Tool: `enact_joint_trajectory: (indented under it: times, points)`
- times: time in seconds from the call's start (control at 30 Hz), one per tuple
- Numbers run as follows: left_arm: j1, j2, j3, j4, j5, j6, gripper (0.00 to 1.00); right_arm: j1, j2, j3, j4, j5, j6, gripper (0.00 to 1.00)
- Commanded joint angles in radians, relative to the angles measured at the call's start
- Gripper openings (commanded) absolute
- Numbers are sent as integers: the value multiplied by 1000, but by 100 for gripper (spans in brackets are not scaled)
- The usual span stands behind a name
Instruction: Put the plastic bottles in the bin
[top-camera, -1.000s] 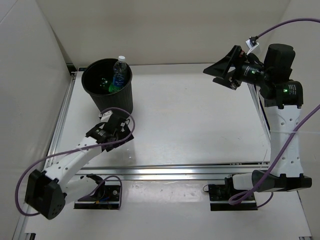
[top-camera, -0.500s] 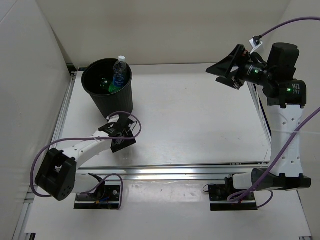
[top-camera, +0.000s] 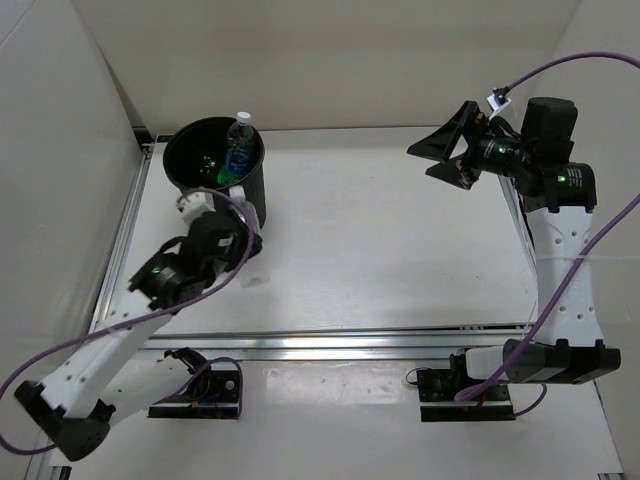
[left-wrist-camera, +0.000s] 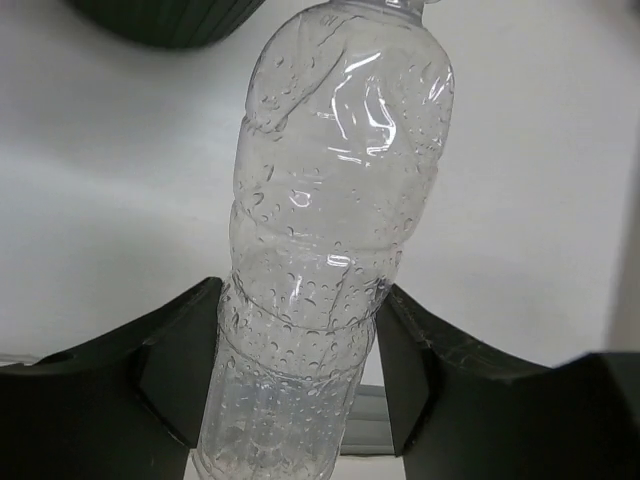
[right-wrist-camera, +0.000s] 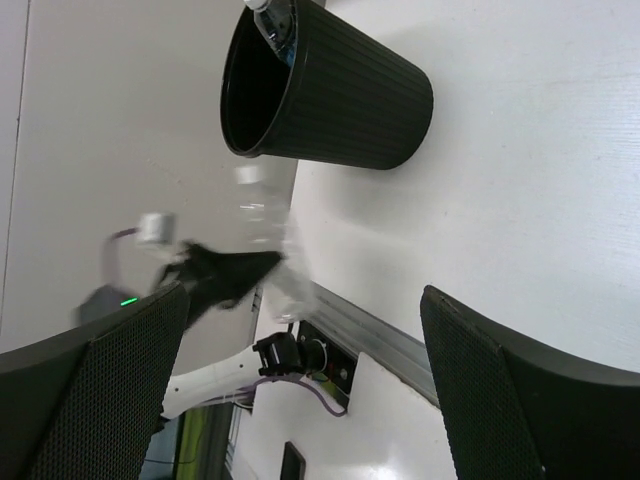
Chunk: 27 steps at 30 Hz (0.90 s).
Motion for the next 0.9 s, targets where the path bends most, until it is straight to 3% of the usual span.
enact_joint_trajectory:
  times: [0.0, 0.1, 0.23, 0.3, 0.33, 0.47, 0.57, 0.6, 0.63, 0.73, 0.87]
  points:
    - [-40, -90, 200, -50, -154, 41, 66, -4, -33, -18, 77, 0, 20, 100]
    - [-40, -29, 396, 20, -243, 205, 66, 5, -21, -8, 86, 0, 20, 100]
    - [-40, 139, 623, 176, -427, 573, 68, 15, -1, 15, 86, 0, 20, 100]
    - [27, 236, 760, 246, -499, 672, 69, 24, 8, 15, 86, -9, 20, 100]
    - [71, 326, 796, 246, -486, 689, 71, 24, 8, 29, 86, -19, 20, 100]
    - [255, 444, 784, 269, -409, 614, 74, 24, 18, 80, 64, -37, 20, 100]
    - [331, 531, 774, 293, -391, 569, 79, 24, 27, 130, 32, -37, -1, 100]
    - [346, 554, 774, 293, -366, 569, 82, 24, 18, 130, 20, -37, -2, 100]
    - [355, 592, 783, 293, -366, 560, 98, 24, 7, 140, 20, -37, -2, 100]
    - [365, 602, 795, 293, -389, 506, 100, 24, -4, 140, -1, -37, -11, 100]
    - [311, 457, 835, 293, -389, 517, 100, 24, -4, 129, -76, -16, -22, 100]
